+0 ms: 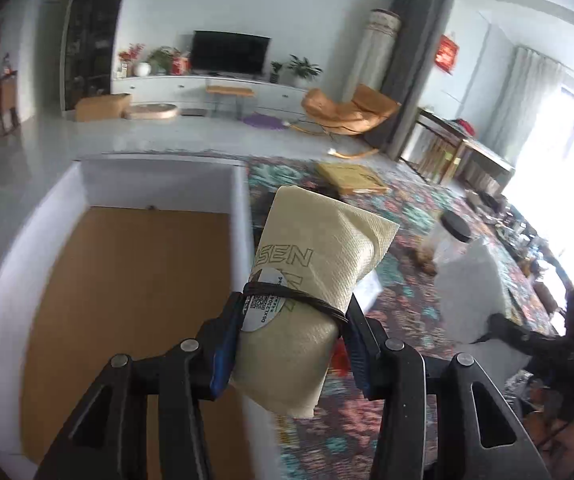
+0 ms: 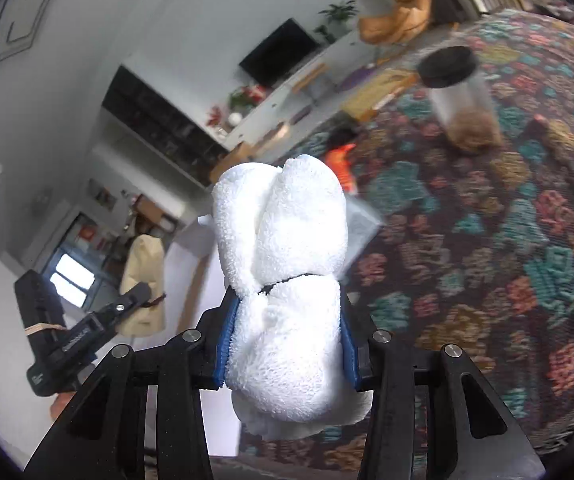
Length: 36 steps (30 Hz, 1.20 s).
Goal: Organize soft objects
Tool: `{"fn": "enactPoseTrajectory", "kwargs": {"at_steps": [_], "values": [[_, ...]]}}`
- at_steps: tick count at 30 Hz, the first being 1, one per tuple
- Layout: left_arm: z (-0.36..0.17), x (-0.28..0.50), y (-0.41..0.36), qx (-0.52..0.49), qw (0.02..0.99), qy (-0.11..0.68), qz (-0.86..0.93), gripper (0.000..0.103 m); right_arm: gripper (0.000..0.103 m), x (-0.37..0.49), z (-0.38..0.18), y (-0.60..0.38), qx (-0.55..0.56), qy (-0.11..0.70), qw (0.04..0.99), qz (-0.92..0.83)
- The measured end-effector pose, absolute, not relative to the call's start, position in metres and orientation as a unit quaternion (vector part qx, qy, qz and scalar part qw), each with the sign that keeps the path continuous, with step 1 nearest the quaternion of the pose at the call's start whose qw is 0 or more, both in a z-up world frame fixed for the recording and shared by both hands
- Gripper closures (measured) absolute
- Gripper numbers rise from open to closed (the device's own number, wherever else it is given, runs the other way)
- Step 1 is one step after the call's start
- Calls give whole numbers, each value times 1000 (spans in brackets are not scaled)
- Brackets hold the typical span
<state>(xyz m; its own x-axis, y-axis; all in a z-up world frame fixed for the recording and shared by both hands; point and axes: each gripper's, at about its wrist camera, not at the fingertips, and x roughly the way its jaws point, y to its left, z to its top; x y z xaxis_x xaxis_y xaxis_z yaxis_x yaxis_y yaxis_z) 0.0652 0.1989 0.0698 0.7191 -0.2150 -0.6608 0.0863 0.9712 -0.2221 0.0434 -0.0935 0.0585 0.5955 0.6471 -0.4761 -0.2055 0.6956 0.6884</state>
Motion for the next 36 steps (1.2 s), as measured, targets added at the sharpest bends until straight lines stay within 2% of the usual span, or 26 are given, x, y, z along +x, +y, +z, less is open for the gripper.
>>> {"fn": "enactPoseTrajectory", "kwargs": {"at_steps": [3,5,6,7,8,11,15,20,24,30,36], "values": [[64,56,261,-81,925,372,8,52,57,52,79,-13,276,385,814,337],[54,51,292,-79,919,379,72,38,53,57,81,32,268,400,794,372],[47,49,304,-77,915,382,100,21,44,60,80,52,257,411,786,384],[43,46,315,-78,912,382,127,8,36,62,77,67,244,424,778,395],[39,41,323,-83,910,377,150,5,23,64,73,74,233,431,777,397],[30,34,333,-108,908,369,167,4,22,62,66,63,210,420,802,371],[30,35,300,-121,918,355,131,4,21,63,53,8,141,401,869,251],[50,39,212,-90,936,340,-14,4,21,70,-5,-77,24,409,911,49],[52,34,126,-51,929,345,-126,3,21,76,-50,-139,23,453,891,-34],[-26,42,35,-10,891,422,-166,3,21,78,-74,-173,55,476,873,-90],[-97,59,22,30,880,462,-109,3,17,81,-77,-175,49,476,873,-100]]}}
